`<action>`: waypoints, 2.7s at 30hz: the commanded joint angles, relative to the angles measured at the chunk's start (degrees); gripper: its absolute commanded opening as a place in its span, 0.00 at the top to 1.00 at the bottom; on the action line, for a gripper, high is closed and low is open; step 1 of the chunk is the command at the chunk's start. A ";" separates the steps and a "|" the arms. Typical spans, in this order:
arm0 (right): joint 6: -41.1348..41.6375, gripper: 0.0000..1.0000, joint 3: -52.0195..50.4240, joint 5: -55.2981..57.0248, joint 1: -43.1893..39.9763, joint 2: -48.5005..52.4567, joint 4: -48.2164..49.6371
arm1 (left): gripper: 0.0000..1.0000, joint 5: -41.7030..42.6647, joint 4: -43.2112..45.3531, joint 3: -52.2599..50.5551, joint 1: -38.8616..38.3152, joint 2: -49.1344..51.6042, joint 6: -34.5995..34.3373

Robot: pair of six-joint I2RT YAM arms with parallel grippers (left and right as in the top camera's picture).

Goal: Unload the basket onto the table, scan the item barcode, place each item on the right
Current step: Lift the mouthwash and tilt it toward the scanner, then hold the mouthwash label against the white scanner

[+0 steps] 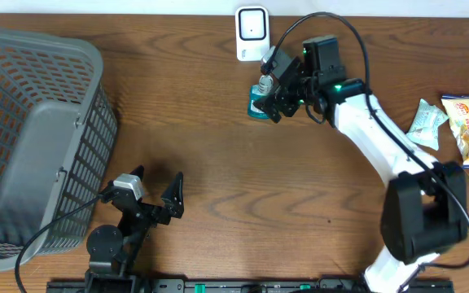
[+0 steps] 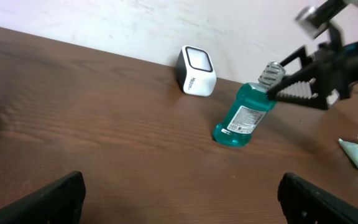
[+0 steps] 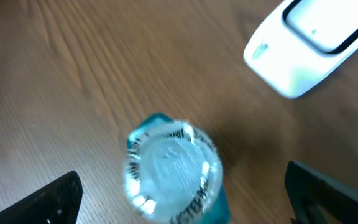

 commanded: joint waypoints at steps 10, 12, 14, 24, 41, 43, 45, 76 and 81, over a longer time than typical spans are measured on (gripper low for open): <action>-1.29 0.08 1.01 -0.76 1.55 3.58 4.48 | 0.01 0.33 -0.81 -1.57 -0.22 -0.26 -0.09; -1.29 0.08 1.01 -0.74 2.10 4.17 5.51 | 0.01 0.33 -0.81 -1.57 -0.22 -0.26 -0.09; -1.27 0.09 1.01 -0.70 2.82 4.57 6.58 | 0.01 0.33 -0.81 -1.57 -0.22 -0.26 -0.09; -1.27 0.34 1.01 3.72 3.10 7.37 5.95 | 0.01 0.33 -0.81 -1.57 -0.22 -0.26 -0.09; 0.92 0.92 16.90 -0.87 2.78 7.32 -17.79 | 0.01 0.33 -0.81 -1.57 -0.22 -0.26 -0.09; 0.87 0.92 23.28 -5.53 2.78 7.32 -27.54 | 0.01 0.33 -0.81 -1.57 -0.22 -0.26 -0.09; 0.63 0.93 26.95 -9.92 2.78 7.32 -33.94 | 0.01 0.33 -0.81 -1.57 -0.22 -0.26 -0.09; -10.38 0.98 31.47 -15.08 4.57 6.93 -57.35 | 0.01 0.33 -0.81 -1.57 -0.22 -0.26 -0.09; 10.27 0.99 31.45 15.82 8.28 6.95 -44.70 | 0.01 0.33 -0.81 -1.57 -0.22 -0.26 -0.09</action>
